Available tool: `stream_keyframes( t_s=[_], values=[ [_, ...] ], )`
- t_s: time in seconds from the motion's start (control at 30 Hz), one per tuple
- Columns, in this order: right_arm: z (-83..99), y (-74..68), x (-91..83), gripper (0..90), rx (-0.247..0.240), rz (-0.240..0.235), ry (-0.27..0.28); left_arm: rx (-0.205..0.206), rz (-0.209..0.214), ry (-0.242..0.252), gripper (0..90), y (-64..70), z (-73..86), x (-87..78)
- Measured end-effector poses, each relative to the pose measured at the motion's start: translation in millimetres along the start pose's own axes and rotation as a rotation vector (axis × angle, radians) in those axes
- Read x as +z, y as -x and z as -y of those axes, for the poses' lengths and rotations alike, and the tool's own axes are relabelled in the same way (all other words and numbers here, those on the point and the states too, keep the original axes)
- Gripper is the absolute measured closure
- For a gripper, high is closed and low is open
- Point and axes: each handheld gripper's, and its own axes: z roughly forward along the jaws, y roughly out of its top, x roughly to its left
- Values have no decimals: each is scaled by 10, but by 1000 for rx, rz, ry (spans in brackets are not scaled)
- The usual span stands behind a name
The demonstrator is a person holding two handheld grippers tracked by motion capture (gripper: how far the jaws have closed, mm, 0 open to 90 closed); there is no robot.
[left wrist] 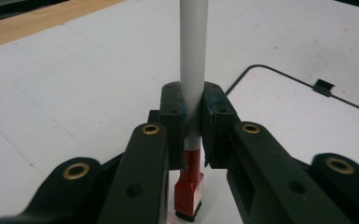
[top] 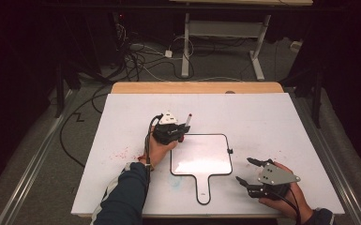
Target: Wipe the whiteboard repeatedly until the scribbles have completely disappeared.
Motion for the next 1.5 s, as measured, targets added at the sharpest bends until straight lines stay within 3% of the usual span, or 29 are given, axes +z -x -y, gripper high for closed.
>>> stream_keyframes(
  t_s=[0.17,0.4,0.63,0.9,1.07,1.3,1.5],
  values=[
    [1,1,-5,295,1,0,1,-26,-8,-1,789,-57,7,-6],
    [-5,10,-17,295,3,5,6,-55,28,-13,790,-22,76,-79],
    [-17,6,-26,295,2,9,10,-9,72,-39,790,242,165,-166],
    [-19,-6,-11,295,0,6,3,10,129,-51,789,432,247,-284],
    [-26,4,4,295,4,5,5,45,113,-51,789,490,285,-396],
    [-40,0,41,296,-1,2,4,45,82,16,788,447,243,-505],
    [-122,59,72,324,47,-8,39,93,91,58,787,555,177,-573]
  ],
)
